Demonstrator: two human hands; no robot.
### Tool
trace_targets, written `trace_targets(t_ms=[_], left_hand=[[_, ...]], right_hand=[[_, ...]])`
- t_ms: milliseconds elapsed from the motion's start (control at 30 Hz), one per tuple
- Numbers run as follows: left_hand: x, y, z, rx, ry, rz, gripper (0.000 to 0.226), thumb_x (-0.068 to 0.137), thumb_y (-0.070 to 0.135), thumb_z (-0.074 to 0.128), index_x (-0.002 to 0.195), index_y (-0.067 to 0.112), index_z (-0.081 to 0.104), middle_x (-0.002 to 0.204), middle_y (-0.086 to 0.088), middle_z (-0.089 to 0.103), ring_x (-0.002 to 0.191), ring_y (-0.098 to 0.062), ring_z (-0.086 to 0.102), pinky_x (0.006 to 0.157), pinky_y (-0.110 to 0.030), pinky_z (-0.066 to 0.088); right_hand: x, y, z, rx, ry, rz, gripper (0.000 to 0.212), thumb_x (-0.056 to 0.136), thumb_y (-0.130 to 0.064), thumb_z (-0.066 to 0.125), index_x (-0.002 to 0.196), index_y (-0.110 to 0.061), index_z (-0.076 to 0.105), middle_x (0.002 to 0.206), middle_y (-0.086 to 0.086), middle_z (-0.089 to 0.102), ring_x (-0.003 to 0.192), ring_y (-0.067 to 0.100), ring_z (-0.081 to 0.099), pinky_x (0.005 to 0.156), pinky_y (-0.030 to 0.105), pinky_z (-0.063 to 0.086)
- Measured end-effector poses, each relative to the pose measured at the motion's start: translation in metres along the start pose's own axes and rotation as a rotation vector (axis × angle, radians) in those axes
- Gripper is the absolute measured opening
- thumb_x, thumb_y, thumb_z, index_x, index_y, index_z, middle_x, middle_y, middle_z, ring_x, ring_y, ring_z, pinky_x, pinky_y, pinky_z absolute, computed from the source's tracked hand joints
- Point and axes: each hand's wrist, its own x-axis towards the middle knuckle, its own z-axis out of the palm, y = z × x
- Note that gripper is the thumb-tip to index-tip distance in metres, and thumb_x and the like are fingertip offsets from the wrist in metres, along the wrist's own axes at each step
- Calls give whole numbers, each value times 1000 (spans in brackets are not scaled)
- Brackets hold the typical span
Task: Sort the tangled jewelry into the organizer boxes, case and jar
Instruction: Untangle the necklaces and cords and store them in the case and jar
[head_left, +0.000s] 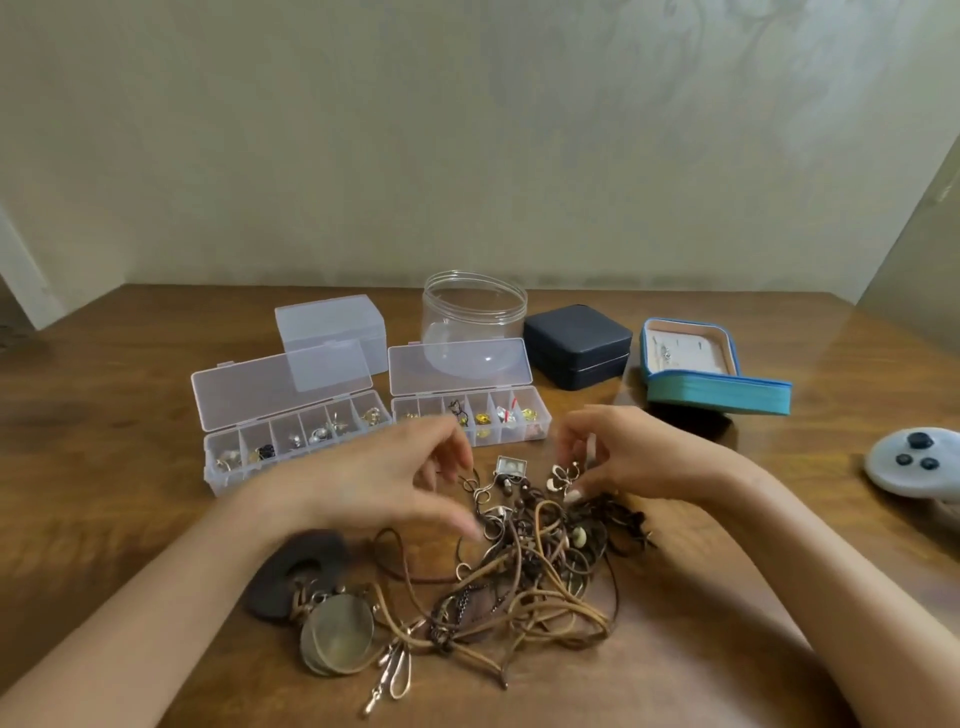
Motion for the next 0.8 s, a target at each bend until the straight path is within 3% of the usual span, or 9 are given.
trace_targets(t_ms=[100,167,233,333,400,533,667,800], left_hand=[[13,0,10,-53,361,107,20,82,36,66,95,25,55,87,15,55,74,14,49,65,-6,40],[17,3,17,-119,476,137,12,87,27,63,96,23,57,88,15,58,76,14,50,66,-4,40],[21,8,20,-212,530,160,13,88,24,63,100,23,57,92,15,60,79,8,52,68,-5,41],[25,24,20,-372,479,154,33,83,24,68,112,21,53,100,17,62,82,5,57,70,-6,44],[29,33,19,-566,388,126,43,82,22,69,120,15,50,104,8,66,89,0,63,74,-11,48],[25,31,16,-820,307,109,24,88,14,63,111,9,59,81,-1,72,57,-2,52,56,-16,38],[23,18,15,-776,366,111,16,89,16,62,99,4,66,81,-2,72,59,-3,51,56,-15,40],[26,18,23,-472,345,120,5,91,17,59,91,17,64,79,9,66,61,8,56,60,-8,40]], right_hand=[[-2,-2,-3,-13,30,3,18,79,-18,75,81,-25,58,83,-11,57,76,5,54,60,14,37],[-3,-2,-5,88,138,-12,14,78,-18,76,77,-20,62,77,-8,63,72,6,59,61,14,40],[-3,-5,-10,339,265,-51,12,77,-14,75,75,-14,63,73,-2,67,67,5,63,61,16,45],[-3,-21,-14,712,371,-174,8,80,-5,70,79,-5,61,70,4,67,60,8,62,58,19,50],[2,-35,-14,886,411,-243,7,83,-4,66,81,-4,59,69,5,67,57,11,63,56,22,53],[12,-59,-19,1107,471,-319,12,88,-6,63,84,-5,51,69,13,68,55,23,65,51,26,54],[16,-64,-29,1285,554,-423,11,93,-2,53,85,-7,46,70,12,67,62,23,66,57,28,56],[13,-57,-43,1599,462,-649,2,90,-7,47,88,-6,47,75,8,67,72,18,66,66,26,55]])
